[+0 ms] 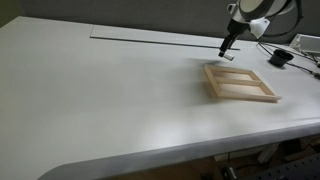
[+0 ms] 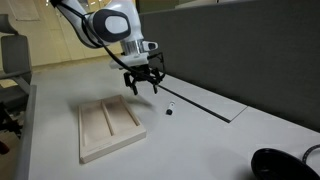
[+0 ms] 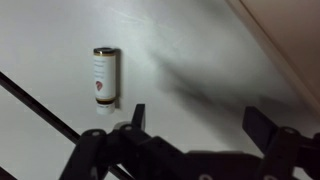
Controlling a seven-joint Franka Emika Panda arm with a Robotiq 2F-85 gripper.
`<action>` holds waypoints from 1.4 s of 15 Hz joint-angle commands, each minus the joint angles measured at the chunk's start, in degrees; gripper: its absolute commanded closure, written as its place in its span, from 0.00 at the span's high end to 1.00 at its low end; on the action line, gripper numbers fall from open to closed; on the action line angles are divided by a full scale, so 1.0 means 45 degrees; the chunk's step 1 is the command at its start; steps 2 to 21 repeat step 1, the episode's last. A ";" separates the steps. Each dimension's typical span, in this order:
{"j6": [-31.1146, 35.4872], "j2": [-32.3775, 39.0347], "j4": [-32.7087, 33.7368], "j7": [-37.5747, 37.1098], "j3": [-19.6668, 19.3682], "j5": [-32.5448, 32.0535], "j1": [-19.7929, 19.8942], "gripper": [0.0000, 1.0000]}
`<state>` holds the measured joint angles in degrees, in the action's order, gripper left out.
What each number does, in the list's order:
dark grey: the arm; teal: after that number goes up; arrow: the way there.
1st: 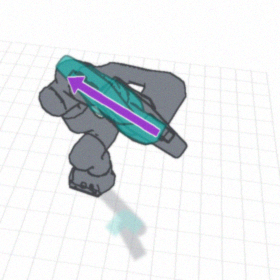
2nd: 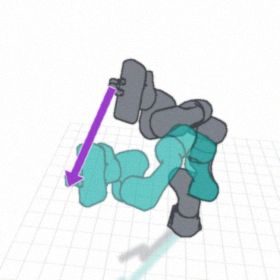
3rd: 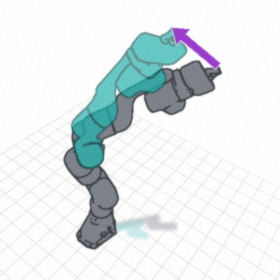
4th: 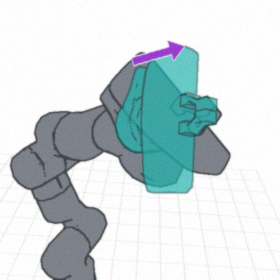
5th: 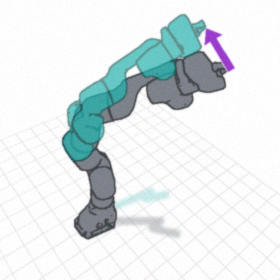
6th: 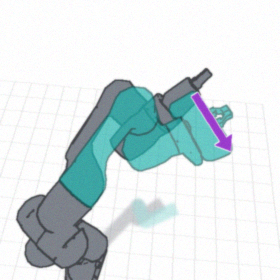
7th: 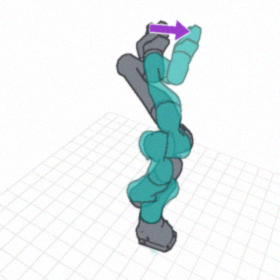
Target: Take the bottle on the tray and put it on the counter
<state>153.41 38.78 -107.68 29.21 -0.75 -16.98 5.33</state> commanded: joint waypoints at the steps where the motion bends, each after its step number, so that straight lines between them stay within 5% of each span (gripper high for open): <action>1: -0.0877 -0.1642 -0.1839 -0.0487 -0.0117 -0.0310 -0.0264 1.00; 21: -0.0877 -0.1642 -0.1839 -0.0487 -0.0117 -0.0310 -0.0264 1.00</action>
